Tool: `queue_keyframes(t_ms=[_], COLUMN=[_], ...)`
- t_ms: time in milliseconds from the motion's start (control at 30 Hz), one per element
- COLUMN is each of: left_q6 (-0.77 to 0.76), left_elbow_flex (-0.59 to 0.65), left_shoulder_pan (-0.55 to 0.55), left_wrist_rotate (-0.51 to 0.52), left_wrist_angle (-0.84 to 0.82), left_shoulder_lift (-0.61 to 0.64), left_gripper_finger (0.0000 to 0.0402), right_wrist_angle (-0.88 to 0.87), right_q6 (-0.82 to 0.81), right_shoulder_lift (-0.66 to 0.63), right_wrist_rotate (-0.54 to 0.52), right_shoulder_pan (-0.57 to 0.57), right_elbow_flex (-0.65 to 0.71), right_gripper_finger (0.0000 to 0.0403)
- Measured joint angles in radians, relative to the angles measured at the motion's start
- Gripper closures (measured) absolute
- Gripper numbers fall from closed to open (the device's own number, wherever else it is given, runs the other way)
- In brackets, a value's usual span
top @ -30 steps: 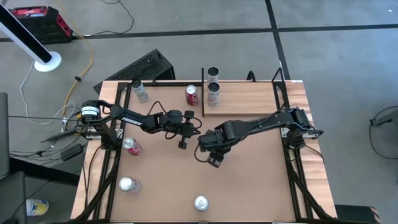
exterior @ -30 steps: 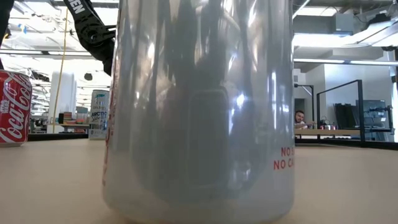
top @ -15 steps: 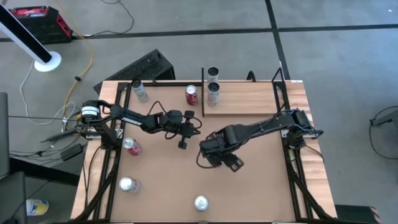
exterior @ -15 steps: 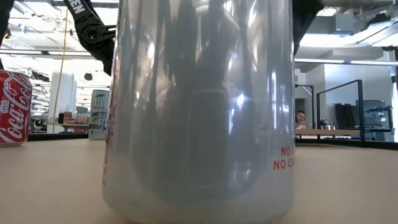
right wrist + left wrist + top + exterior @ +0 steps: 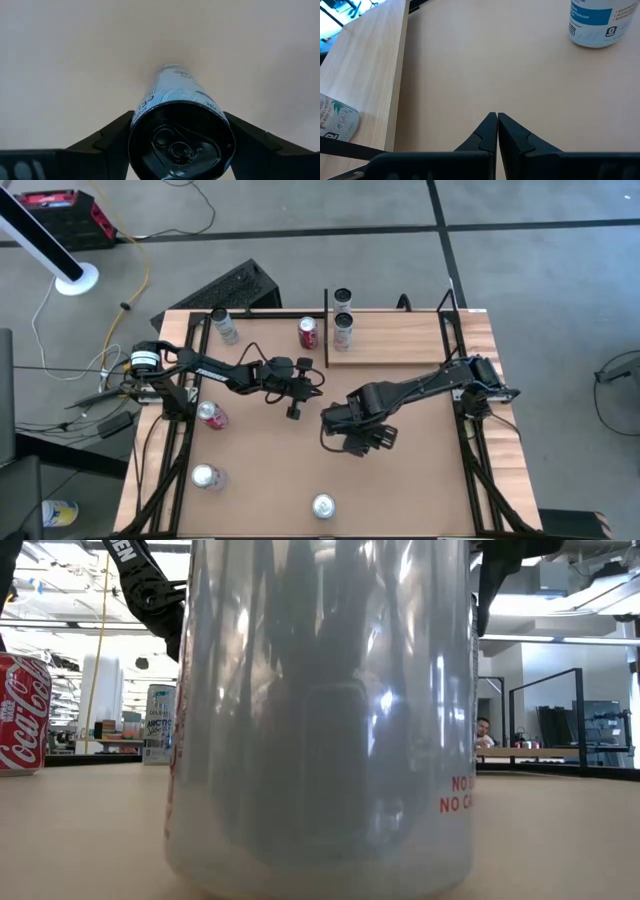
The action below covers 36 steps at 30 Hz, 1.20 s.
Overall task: Place canned beverage on shelf
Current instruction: Put the bottom white-blue soda can on the shelf
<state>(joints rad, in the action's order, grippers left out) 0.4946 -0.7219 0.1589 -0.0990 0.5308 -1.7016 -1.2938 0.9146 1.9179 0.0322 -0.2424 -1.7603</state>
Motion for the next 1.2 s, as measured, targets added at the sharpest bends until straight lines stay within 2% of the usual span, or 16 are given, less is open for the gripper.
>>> queue_keyframes(t_ms=[67, 233, 300, 600, 967, 1200], left_q6=[0.0, 0.0, 0.0, 0.0, 0.009, -0.001], left_elbow_flex=[0.0, 0.0, 0.0, 0.0, 0.0, 0.0], left_shoulder_pan=[0.0, 0.0, 0.0, 0.0, 0.006, 0.006], left_wrist_rotate=[0.0, 0.0, 0.0, 0.0, 0.0, 0.0], left_wrist_angle=[0.0, 0.0, 0.0, 0.0, 0.0, 0.0], left_shoulder_lift=[0.0, 0.0, 0.0, 0.0, 0.0, 0.0], left_gripper_finger=[0.0402, 0.0402, 0.0402, 0.0402, 0.0402, 0.0402], right_wrist_angle=[0.014, 0.083, 0.097, 0.122, 0.131, 0.134], right_q6=[-0.001, -0.114, -0.159, -0.256, -0.585, -0.884], right_shoulder_lift=[0.0, 0.001, 0.001, 0.002, 0.002, 0.002], right_wrist_rotate=[0.0, -0.009, -0.019, -0.041, -0.042, -0.042], right_shoulder_pan=[0.0, 0.001, 0.001, -0.007, -0.02, -0.011], right_elbow_flex=[0.0, 0.0, 0.0, 0.0, 0.0, 0.0], right_gripper_finger=[0.0116, 0.0034, 0.0016, 0.0032, 0.0029, 0.0029])
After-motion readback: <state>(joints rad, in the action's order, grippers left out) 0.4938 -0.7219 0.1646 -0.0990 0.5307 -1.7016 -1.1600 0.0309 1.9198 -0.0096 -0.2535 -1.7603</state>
